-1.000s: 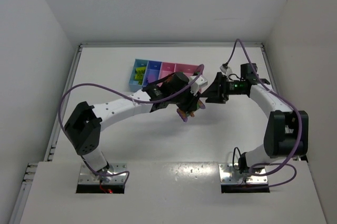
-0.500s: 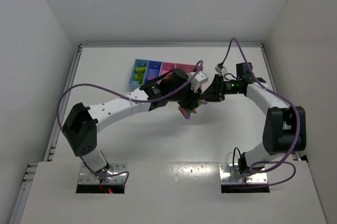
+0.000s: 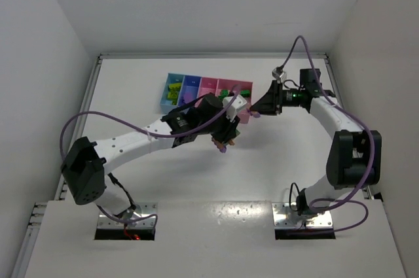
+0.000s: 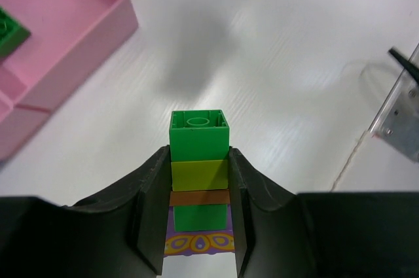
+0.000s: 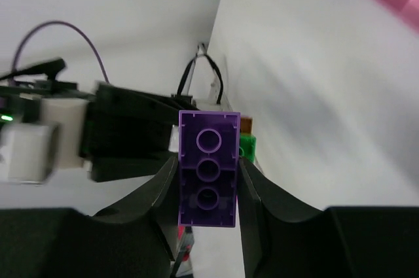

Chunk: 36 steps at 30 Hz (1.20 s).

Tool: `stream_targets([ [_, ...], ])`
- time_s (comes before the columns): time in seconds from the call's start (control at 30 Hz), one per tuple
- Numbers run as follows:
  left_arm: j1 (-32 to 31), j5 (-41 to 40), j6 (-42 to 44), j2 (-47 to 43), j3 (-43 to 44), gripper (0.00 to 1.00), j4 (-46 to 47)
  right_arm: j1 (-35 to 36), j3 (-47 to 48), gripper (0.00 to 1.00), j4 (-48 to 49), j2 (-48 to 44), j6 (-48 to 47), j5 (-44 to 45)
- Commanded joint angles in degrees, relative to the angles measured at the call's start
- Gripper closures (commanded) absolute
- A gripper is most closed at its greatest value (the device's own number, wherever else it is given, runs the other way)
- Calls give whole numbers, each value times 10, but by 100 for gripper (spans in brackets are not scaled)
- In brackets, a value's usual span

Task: Sort the legos into containers by color

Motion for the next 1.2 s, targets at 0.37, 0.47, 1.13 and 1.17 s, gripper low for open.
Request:
stream_targets([
  [0.37, 154, -66, -39, -163, -94, 100, -33, 31, 230, 100, 27, 75, -21, 198],
  [0.47, 215, -47, -44, -194, -100, 100, -45, 74, 278, 100, 45, 113, -21, 239],
  [1.13, 479, 14, -68, -290, -67, 100, -106, 289, 661, 100, 22, 486, -27, 495],
  [1.17, 479, 14, -73, -290, -67, 100, -106, 295, 661, 100, 17, 486, -27, 510],
])
